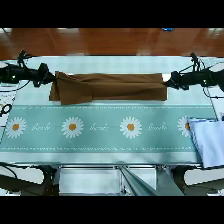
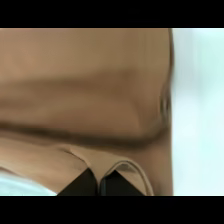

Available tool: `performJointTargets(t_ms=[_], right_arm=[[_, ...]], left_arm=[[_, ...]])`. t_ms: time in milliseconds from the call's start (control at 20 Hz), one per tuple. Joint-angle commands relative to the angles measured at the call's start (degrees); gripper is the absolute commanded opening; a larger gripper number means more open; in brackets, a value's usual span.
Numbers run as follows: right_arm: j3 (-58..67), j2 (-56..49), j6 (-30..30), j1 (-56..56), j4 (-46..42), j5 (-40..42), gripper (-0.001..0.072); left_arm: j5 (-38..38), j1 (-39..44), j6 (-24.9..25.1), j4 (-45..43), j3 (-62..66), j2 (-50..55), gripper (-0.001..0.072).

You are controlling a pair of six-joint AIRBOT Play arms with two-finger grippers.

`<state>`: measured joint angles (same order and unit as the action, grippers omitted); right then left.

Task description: Fold the shirts.

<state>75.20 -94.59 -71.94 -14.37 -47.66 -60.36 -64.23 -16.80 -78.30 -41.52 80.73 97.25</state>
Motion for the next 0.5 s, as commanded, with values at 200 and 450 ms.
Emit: performJointTargets(t_ms=[200,450], right_arm=[[14.16,-12.87,-1.75,0.61,4.68,1.46,0.0029],[15.19,-16.04,-1.36,1.73,5.11,3.82,0.0037]], left_arm=[[0.66,2.80,-6.45,0.44,15.74,13.84,0.0015],[4.74,4.72,-3.85,0.63,15.96,14.43,0.0081]])
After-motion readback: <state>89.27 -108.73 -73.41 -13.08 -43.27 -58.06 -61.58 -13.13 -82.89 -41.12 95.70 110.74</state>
